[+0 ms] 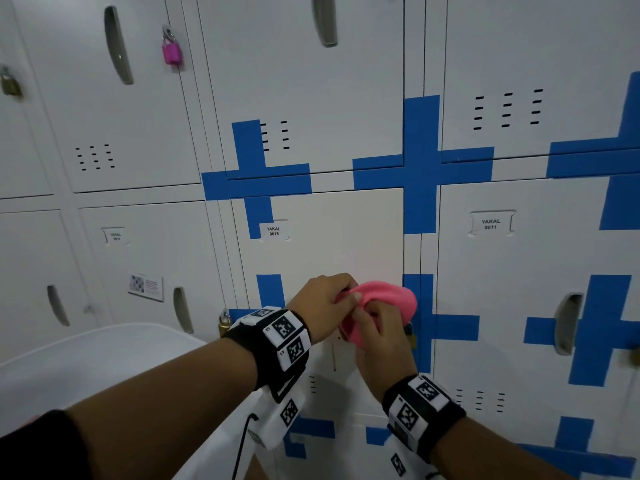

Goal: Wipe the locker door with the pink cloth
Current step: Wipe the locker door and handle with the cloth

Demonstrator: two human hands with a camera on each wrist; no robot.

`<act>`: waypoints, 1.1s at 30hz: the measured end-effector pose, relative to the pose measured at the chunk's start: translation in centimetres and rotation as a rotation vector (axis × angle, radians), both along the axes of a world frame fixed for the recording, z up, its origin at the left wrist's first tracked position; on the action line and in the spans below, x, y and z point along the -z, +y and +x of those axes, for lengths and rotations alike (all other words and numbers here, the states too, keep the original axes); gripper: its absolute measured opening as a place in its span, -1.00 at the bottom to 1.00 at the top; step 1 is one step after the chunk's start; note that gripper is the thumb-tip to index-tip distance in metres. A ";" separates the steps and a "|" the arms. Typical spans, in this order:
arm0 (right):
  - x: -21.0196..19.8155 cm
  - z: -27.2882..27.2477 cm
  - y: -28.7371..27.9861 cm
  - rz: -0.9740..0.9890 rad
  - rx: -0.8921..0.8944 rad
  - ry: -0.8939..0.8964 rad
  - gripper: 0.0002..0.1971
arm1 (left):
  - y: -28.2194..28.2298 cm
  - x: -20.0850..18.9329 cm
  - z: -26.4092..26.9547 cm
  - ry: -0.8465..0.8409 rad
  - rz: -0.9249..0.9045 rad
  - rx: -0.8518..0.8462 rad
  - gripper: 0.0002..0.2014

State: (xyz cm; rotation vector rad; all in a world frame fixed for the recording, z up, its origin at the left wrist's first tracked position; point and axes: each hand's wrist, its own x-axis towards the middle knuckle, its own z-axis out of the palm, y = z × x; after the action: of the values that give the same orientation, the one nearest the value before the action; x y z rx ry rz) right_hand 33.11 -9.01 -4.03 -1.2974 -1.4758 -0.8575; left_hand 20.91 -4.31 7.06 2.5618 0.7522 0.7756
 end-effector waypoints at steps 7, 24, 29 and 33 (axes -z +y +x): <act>-2.2 1.7 2.0 0.065 0.047 -0.011 -0.47 | 4.2 2.3 -1.9 0.278 0.424 -0.181 -0.36; -3.0 2.2 5.4 -0.243 0.269 -0.262 -0.40 | 7.5 5.3 -2.6 0.436 0.463 -0.299 -0.07; -1.7 1.5 6.4 -0.371 0.198 -0.227 -0.26 | 8.0 4.8 -3.1 0.415 0.421 -0.260 -0.02; -1.3 1.3 6.5 -0.444 0.192 -0.260 -0.21 | 8.1 4.6 -3.2 0.383 0.394 -0.242 0.04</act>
State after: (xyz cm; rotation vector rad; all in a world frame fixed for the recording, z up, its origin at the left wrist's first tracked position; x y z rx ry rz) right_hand 34.38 -2.49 -2.74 -1.7272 -1.8398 -0.8760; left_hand 17.70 3.75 2.49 3.0649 1.1418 0.5464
